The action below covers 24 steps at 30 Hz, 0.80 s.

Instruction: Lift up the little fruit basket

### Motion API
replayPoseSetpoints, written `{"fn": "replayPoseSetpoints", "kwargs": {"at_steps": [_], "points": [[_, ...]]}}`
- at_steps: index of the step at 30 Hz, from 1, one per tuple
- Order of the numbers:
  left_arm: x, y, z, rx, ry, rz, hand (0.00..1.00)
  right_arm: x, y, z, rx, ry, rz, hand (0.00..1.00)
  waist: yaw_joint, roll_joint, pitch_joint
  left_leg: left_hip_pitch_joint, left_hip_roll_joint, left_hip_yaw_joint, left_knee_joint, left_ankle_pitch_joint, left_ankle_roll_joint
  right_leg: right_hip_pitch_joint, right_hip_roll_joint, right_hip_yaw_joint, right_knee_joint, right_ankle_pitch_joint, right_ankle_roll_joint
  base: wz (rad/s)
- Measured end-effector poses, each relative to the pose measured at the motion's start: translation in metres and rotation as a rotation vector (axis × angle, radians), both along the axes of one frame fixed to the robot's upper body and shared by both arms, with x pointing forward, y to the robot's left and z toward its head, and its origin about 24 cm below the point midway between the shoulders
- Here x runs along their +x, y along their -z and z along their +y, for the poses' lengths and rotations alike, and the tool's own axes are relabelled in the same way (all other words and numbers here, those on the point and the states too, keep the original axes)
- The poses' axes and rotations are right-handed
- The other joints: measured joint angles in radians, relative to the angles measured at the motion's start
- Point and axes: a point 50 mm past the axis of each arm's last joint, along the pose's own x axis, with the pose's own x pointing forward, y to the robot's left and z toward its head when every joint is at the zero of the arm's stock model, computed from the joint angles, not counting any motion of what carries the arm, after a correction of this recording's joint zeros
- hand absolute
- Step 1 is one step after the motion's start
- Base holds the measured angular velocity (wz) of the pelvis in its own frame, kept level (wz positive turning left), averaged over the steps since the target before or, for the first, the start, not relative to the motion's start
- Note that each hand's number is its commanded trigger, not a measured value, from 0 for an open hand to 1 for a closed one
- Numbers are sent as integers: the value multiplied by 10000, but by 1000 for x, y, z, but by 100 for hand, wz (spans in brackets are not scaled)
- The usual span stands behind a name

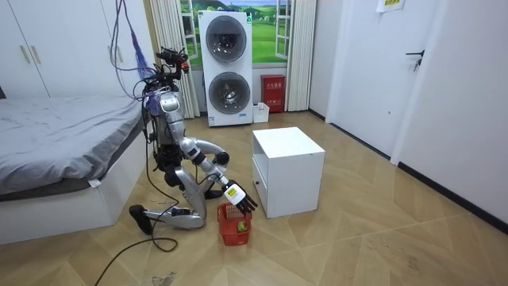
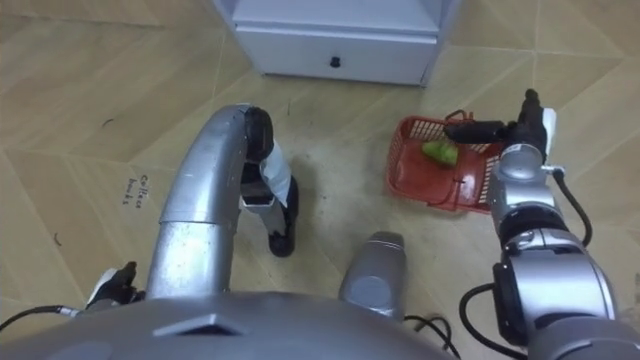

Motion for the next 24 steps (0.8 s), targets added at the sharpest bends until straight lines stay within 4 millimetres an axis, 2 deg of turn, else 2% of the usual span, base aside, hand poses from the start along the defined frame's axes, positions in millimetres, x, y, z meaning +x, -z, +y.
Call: {"fn": "replayPoseSetpoints", "kwargs": {"at_steps": [2, 8, 12, 17, 24], "points": [[0, 0, -1, -67, 142, 65, 0, -3, 1, -3, 13, -45, 173, 0, 104, 67, -27, -84, 5, 13, -3, 3, -4, -99, -5, 25, 15, -3, 6, 0], [3, 0, 2, -295, 197, 229, 0, -6, 3, -8, 175, 52, 503, 0, 448, 236, 38, -220, 34, 68, -33, 7, -14, -316, -20, 101, 38, -8, 17, 0], [0, 0, 1, -434, 294, 421, 0, -5, 3, -8, 162, -56, 539, 0, 489, 360, 29, -252, 33, 73, -44, 12, -23, -347, -18, 100, 40, -8, 16, 0], [4, 0, -1, -570, 66, 183, 0, -3, 3, -7, 80, -304, 735, 0, 649, 376, 30, -334, 170, 173, -67, 13, -25, -620, -19, 245, 133, -17, 32, -6], [5, 1, -3, -668, 253, 210, 0, -5, 5, -6, 244, -499, 931, 0, 661, 449, 25, -331, 184, 178, -140, 48, -95, -695, -12, 322, 144, -20, 38, 0]]}}
